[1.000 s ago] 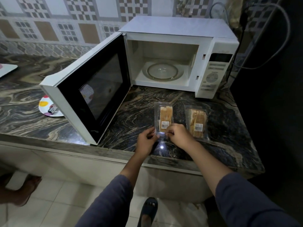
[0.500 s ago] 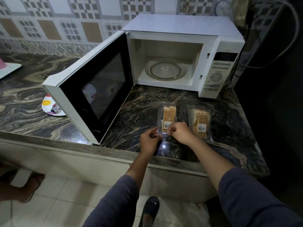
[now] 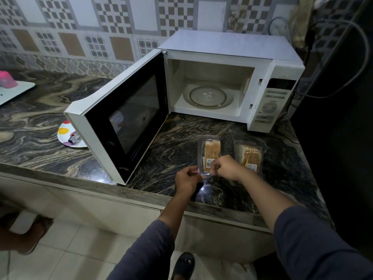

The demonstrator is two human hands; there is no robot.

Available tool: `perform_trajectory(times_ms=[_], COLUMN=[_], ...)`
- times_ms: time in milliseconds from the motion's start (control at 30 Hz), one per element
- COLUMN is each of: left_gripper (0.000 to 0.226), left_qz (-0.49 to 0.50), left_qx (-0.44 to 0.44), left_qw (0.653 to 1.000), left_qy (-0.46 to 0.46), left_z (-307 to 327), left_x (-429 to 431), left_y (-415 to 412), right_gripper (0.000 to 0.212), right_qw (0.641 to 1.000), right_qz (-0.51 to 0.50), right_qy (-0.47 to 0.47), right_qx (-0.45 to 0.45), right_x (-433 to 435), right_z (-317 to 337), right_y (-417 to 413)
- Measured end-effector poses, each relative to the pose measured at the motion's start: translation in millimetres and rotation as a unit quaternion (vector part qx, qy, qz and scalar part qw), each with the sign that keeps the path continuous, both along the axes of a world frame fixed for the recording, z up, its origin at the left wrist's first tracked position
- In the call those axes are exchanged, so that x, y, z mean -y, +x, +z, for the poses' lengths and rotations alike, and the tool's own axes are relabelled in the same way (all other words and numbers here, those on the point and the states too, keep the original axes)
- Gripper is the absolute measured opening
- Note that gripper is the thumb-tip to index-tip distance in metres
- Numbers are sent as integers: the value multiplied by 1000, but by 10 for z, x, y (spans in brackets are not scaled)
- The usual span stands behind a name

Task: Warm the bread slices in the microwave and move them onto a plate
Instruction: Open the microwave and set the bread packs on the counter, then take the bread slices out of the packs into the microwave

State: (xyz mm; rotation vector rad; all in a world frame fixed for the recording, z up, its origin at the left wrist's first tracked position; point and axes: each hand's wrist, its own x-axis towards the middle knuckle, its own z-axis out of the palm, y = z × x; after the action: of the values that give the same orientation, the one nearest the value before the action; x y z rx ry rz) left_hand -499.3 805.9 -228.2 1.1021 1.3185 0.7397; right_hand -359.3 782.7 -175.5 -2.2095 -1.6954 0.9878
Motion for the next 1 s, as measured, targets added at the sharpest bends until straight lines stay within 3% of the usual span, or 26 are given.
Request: perform_trajectory(times_ms=[200, 433, 533, 667, 767, 833, 933, 1000], left_gripper=[42, 41, 39, 43, 33, 24, 27, 30], left_qz=[-9, -30, 13, -81, -136, -138, -128, -123], left_qx=[9, -85, -50, -4, -27, 3, 41, 54], left_qw=[1000, 989, 981, 957, 936, 938, 944, 947], left_qy=[26, 115, 185, 278, 322, 317, 300, 291], left_z=[-55, 162, 474, 909, 990, 974, 962, 955], left_x=[-19, -159, -421, -735, -906, -973, -1047, -1100], left_y=[-15, -26, 94, 395, 547, 584, 577, 567], right_gripper=[12, 7, 12, 12, 13, 18, 25, 28], right_qw=[996, 973, 955, 938, 912, 881, 815, 801], right_qz=[1, -35, -51, -77, -141, -225, -368, -409], right_qy=[59, 229, 292, 336, 386, 415, 435, 419], right_qx=[-61, -17, 29, 38, 12, -36, -107, -128], right_x=[-88, -249, -360, -498, -567, -562, -471, -394], right_z=[390, 889, 990, 1036, 970, 866, 622, 448], right_y=[28, 209, 296, 399, 398, 349, 192, 23])
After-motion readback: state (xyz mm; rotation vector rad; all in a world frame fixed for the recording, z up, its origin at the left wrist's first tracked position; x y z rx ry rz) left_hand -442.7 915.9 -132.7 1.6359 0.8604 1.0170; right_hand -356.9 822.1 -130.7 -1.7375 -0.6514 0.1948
